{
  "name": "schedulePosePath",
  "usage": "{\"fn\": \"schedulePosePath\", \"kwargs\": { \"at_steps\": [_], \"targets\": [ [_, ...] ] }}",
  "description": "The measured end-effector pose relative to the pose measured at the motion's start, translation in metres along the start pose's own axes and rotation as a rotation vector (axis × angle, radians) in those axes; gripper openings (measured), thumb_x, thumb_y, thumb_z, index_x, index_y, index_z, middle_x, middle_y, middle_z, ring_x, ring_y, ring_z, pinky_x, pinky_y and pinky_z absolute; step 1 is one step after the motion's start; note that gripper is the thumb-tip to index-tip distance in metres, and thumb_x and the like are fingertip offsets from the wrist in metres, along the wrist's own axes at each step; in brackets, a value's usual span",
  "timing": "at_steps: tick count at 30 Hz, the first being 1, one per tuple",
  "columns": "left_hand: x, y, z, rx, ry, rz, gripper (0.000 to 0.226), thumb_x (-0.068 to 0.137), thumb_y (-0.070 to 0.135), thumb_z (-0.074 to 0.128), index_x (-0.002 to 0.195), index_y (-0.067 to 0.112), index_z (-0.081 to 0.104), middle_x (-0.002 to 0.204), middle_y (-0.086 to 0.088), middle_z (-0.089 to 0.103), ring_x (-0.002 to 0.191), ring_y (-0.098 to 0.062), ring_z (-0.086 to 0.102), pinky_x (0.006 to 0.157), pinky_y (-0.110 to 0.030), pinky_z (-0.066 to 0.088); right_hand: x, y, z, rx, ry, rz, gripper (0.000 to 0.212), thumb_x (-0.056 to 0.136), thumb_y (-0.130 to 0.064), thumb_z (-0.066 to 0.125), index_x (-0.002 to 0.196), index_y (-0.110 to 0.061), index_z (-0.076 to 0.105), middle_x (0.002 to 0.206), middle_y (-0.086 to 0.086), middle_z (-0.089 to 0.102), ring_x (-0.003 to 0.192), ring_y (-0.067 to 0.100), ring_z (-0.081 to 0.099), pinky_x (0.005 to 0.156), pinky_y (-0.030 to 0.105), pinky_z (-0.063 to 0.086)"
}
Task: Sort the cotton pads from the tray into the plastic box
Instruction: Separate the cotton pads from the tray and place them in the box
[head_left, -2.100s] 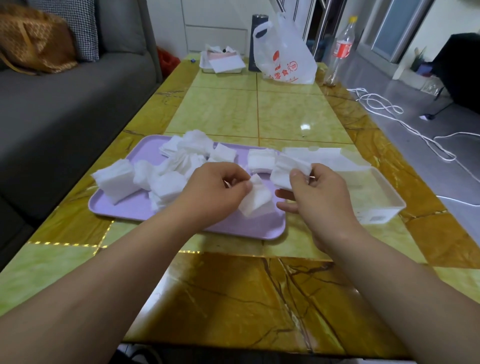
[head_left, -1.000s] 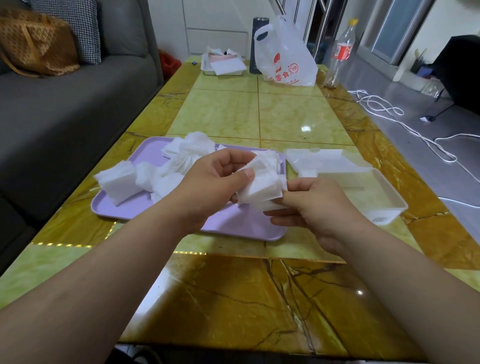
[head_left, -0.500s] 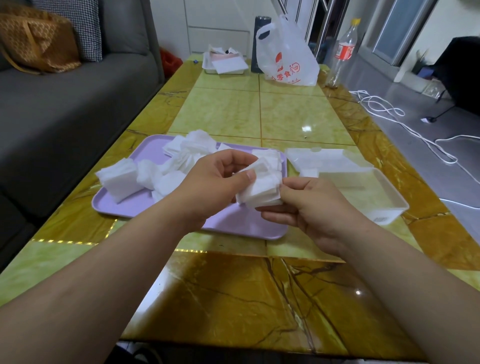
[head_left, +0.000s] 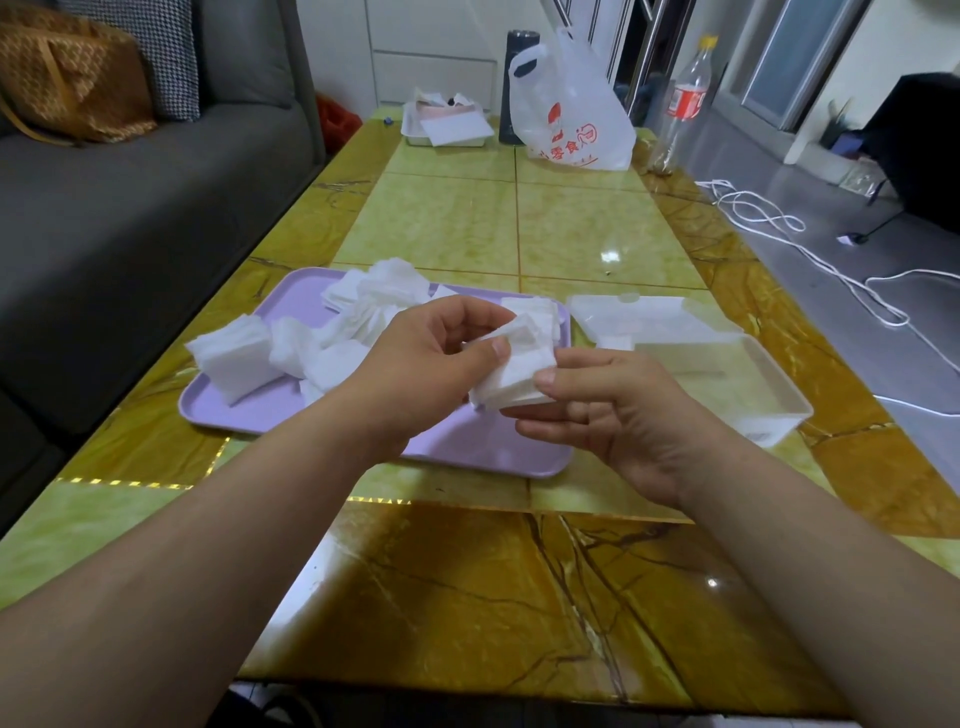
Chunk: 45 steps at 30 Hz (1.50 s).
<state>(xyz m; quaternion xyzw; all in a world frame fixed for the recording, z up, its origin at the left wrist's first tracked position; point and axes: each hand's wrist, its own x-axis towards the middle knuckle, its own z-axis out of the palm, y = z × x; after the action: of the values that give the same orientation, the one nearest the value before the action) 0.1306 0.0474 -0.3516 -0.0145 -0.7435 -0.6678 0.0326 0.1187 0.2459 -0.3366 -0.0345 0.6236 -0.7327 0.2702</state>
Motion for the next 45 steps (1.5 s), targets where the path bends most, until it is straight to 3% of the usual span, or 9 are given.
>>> {"fn": "schedulePosePath", "kwargs": {
  "at_steps": [9, 16, 19, 23, 26, 35, 38, 41, 45],
  "targets": [
    [-0.001, 0.001, -0.002, -0.046, 0.008, -0.055, 0.013, 0.098, 0.011, 0.066, 0.107, 0.015, 0.075, 0.094, 0.000, 0.076, 0.075, -0.011, 0.064, 0.056, -0.021, 0.049, 0.004, 0.008, -0.002, 0.010, 0.014, -0.014, 0.029, 0.092, 0.014, 0.058, 0.116, 0.001, 0.069, 0.106, 0.019, 0.078, 0.102, 0.030, 0.076, 0.085, 0.036, 0.061],
    [0.005, -0.005, -0.014, -0.127, 0.137, -0.117, 0.015, 0.097, 0.013, 0.066, 0.110, 0.013, 0.074, 0.092, 0.003, 0.073, 0.079, -0.014, 0.060, 0.066, -0.033, 0.044, 0.009, 0.008, -0.002, 0.022, 0.167, 0.049, 0.030, 0.092, 0.016, 0.057, 0.117, 0.003, 0.068, 0.101, 0.021, 0.078, 0.094, 0.030, 0.078, 0.077, 0.035, 0.064],
    [0.006, -0.001, -0.019, -0.209, 0.105, -0.103, 0.016, 0.098, 0.011, 0.065, 0.113, 0.011, 0.072, 0.093, 0.001, 0.073, 0.079, -0.017, 0.060, 0.066, -0.033, 0.045, 0.011, 0.010, -0.004, 0.019, 0.225, 0.043, 0.029, 0.091, 0.015, 0.059, 0.116, 0.004, 0.068, 0.102, 0.021, 0.078, 0.092, 0.030, 0.078, 0.077, 0.036, 0.064],
    [0.000, 0.003, -0.009, -0.108, -0.021, -0.064, 0.017, 0.094, 0.007, 0.071, 0.109, 0.012, 0.073, 0.098, -0.007, 0.075, 0.085, -0.020, 0.064, 0.072, -0.038, 0.049, 0.009, 0.010, -0.001, -0.029, 0.160, -0.012, 0.028, 0.091, 0.011, 0.063, 0.115, 0.001, 0.073, 0.101, 0.017, 0.079, 0.096, 0.026, 0.078, 0.082, 0.035, 0.064],
    [-0.002, 0.003, -0.004, -0.023, -0.062, -0.079, 0.017, 0.091, 0.006, 0.073, 0.106, 0.016, 0.074, 0.096, -0.002, 0.076, 0.081, -0.014, 0.066, 0.067, -0.028, 0.051, 0.006, 0.009, 0.003, -0.081, 0.087, -0.057, 0.030, 0.087, 0.010, 0.068, 0.112, -0.005, 0.075, 0.103, 0.013, 0.080, 0.102, 0.020, 0.076, 0.085, 0.033, 0.063],
    [-0.004, 0.003, -0.004, 0.059, -0.013, -0.033, 0.017, 0.089, 0.004, 0.075, 0.102, 0.015, 0.075, 0.099, -0.008, 0.077, 0.080, -0.011, 0.067, 0.066, -0.021, 0.054, 0.002, 0.009, 0.004, -0.117, 0.062, -0.072, 0.033, 0.087, 0.010, 0.070, 0.116, -0.005, 0.073, 0.105, 0.013, 0.079, 0.109, 0.023, 0.074, 0.091, 0.038, 0.062],
    [-0.004, 0.002, -0.003, 0.175, 0.022, 0.011, 0.015, 0.089, 0.010, 0.076, 0.101, 0.020, 0.075, 0.093, 0.001, 0.076, 0.077, -0.005, 0.066, 0.067, -0.019, 0.053, 0.001, 0.007, 0.003, -0.115, 0.018, -0.062, 0.032, 0.088, 0.010, 0.065, 0.116, -0.003, 0.073, 0.107, 0.015, 0.078, 0.106, 0.026, 0.074, 0.094, 0.042, 0.060],
    [-0.005, 0.002, 0.001, 0.344, 0.094, 0.063, 0.019, 0.086, 0.023, 0.080, 0.103, 0.027, 0.073, 0.092, 0.010, 0.071, 0.073, -0.002, 0.061, 0.066, -0.016, 0.052, 0.002, 0.010, 0.005, -0.127, 0.038, -0.069, 0.023, 0.089, -0.007, 0.073, 0.112, -0.006, 0.074, 0.102, 0.013, 0.079, 0.097, 0.025, 0.076, 0.095, 0.047, 0.060],
    [-0.003, 0.000, -0.005, 0.411, 0.015, -0.118, 0.044, 0.079, 0.042, 0.085, 0.117, 0.034, 0.066, 0.090, 0.008, 0.064, 0.069, -0.005, 0.058, 0.065, -0.022, 0.047, 0.008, 0.018, 0.006, -0.105, 0.128, -0.052, 0.019, 0.092, 0.004, 0.067, 0.109, -0.004, 0.070, 0.103, 0.016, 0.078, 0.102, 0.031, 0.075, 0.095, 0.047, 0.060]
  ]
}}
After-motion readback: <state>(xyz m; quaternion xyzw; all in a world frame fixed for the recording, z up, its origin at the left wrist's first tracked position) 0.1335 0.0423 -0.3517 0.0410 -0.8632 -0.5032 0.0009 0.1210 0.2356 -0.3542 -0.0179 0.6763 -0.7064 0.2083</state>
